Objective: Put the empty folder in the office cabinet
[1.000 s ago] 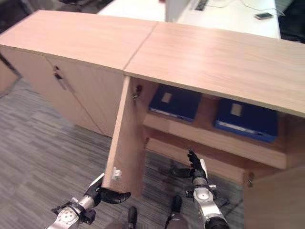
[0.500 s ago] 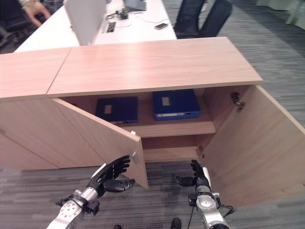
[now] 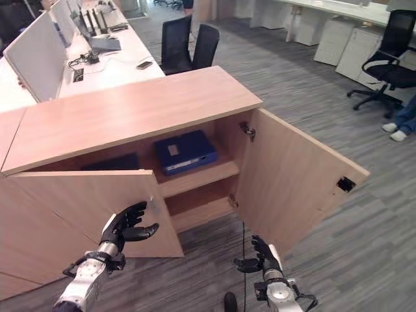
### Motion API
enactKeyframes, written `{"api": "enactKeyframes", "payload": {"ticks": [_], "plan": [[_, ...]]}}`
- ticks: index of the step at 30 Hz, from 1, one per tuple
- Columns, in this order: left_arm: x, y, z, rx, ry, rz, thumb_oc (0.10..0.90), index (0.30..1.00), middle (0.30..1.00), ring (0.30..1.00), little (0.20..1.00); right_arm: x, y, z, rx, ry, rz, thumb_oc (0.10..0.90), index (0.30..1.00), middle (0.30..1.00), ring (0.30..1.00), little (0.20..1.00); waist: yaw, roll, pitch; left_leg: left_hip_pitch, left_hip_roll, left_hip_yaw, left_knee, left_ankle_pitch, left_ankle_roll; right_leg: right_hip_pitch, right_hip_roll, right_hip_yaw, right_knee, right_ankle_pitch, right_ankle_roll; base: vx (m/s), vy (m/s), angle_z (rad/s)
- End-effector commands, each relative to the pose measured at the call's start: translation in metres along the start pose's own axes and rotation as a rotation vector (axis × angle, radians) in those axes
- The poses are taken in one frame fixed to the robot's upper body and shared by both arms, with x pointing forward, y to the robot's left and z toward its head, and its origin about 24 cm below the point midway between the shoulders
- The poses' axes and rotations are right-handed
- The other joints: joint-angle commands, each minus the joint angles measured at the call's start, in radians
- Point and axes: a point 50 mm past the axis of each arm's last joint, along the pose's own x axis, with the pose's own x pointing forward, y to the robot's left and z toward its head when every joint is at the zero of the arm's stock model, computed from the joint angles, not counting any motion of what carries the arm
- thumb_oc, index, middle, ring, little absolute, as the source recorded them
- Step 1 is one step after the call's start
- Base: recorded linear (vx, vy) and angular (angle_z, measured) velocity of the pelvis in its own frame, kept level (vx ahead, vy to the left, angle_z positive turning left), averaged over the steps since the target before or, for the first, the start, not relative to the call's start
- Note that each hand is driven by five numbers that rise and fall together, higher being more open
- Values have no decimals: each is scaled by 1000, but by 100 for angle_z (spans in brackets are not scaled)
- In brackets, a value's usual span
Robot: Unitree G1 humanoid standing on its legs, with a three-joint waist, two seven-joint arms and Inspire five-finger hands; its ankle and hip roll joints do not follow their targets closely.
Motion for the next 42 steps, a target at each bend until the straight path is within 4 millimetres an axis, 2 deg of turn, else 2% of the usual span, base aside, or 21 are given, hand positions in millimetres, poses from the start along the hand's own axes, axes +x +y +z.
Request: {"api": "enactKeyframes", "payload": {"ticks": [1,2,4,7,12,17,19,20,22,24,25,26,27,28,31,34,37,38,39,40,42], "plan": [[21,74,85,77,-274,248,800,900,900,900,900,6,6,38,58,-185,37,800,900,900,900,900,-47,-31,-41,135,6,151,-106,89,-76,165,17,-76,3,-82,20,169,113,-119],[21,74,85,77,-275,248,800,900,900,900,900,6,7,39,59,-186,37,800,900,900,900,900,-46,-31,-39,138,6,153,-109,90,-76,166,17,-74,4,-83,20,148,106,-73],[20,100,95,95,-264,321,800,900,900,900,900,3,6,35,53,-180,51,800,900,900,900,900,-64,-28,-48,159,6,179,-134,89,-75,164,14,-61,6,-80,27,102,98,17],[21,121,113,133,-274,385,800,900,900,900,900,-3,3,25,46,-162,55,800,900,900,900,900,-81,-27,-57,173,0,190,-141,78,-70,168,0,-65,18,-85,37,98,109,-22],[22,129,126,169,-282,410,800,900,900,900,900,-7,0,16,54,-131,45,800,900,900,900,900,-93,-30,-61,184,-9,185,-141,63,-62,168,-16,-70,30,-87,46,63,77,5],[21,104,108,145,-298,329,800,900,900,900,900,-7,3,10,68,-104,44,800,900,900,900,900,-77,-37,-67,198,-21,179,-141,46,-48,172,-29,-77,46,-93,51,38,52,3],[12,49,77,75,-312,153,800,900,900,900,900,-4,7,15,89,-112,31,800,900,900,900,900,-52,-41,-59,203,-29,178,-141,35,-32,156,-34,-85,96,-101,53,-4,44,-4],[11,48,77,75,-311,153,800,900,900,900,900,-4,6,14,88,-111,30,800,900,900,900,900,-51,-41,-60,203,-29,179,-141,35,-32,154,-34,-84,99,-103,53,-47,37,-5],[-2,7,56,28,-300,0,800,900,900,900,900,-2,11,20,109,-124,23,800,900,900,900,900,-36,-29,-23,207,-18,185,-141,32,-14,55,-21,-103,269,-107,77,-91,50,-15],[-6,-10,51,24,-292,-70,800,900,900,900,900,0,11,23,109,-127,13,800,900,900,900,900,-35,-20,1,213,-7,193,-141,32,-12,-17,-37,-143,386,-50,120,-106,-21,-42],[-7,-18,50,17,-293,-100,800,900,900,900,900,0,13,23,117,-128,12,800,900,900,900,900,-38,-15,9,215,5,191,-141,33,-18,-41,-35,-157,422,-37,120,-32,-137,-26],[-11,-30,51,20,-304,-167,800,900,900,900,900,1,15,25,132,-129,7,800,900,900,900,900,-37,-16,17,223,10,196,-141,21,-26,-53,-83,-202,398,-36,120,121,-340,1],[-19,-45,51,13,-316,-255,800,900,900,900,900,5,16,31,147,-138,-10,800,900,900,900,900,-33,-24,19,225,8,208,-141,6,-43,-37,-153,-285,214,-16,89,271,-554,0],[-25,-54,49,6,-312,-323,800,900,900,900,900,5,17,28,152,-125,-11,800,900,900,900,900,-40,-29,8,233,21,205,-141,-3,-67,-29,-153,-265,91,37,97,275,-564,8],[-30,-58,50,-2,-318,-364,800,900,900,900,900,2,13,24,154,-121,-15,800,900,900,900,900,-50,-18,-5,231,40,215,-141,6,-83,-14,-131,-242,65,41,88,119,-251,12],[-36,-55,39,-53,-270,-385,800,900,900,900,900,2,7,24,127,-127,0,800,900,900,900,900,-70,7,-14,249,90,243,-134,35,-116,13,-82,-233,43,17,62,136,-297,-4],[-36,-52,35,-63,-249,-374,800,900,900,900,900,4,5,27,113,-136,17,800,900,900,900,900,-77,21,0,209,137,253,13,94,-141,41,-38,-224,38,-23,30,72,-202,-66],[-36,-52,35,-63,-249,-374,800,900,900,900,900,4,5,27,113,-136,17,800,900,900,900,900,-78,22,1,207,139,252,19,92,-143,42,-36,-224,38,-23,29,50,-152,-43],[-35,-51,34,-66,-243,-364,800,900,900,900,900,5,3,29,108,-141,18,800,900,900,900,900,-72,21,15,173,146,221,96,134,-142,53,-21,-213,40,-36,14,140,-260,-50],[-32,-54,33,-77,-238,-356,800,900,900,900,900,8,-5,30,98,-136,-5,800,900,900,900,900,-63,-4,41,112,102,139,230,163,-128,76,-8,-182,47,-61,-17,140,-255,-56],[-32,-54,32,-73,-232,-357,800,900,900,900,900,8,-7,27,104,-123,-15,800,900,900,900,900,-62,-14,49,88,93,129,256,158,-124,84,-11,-172,50,-70,-21,119,-138,-56]]}}
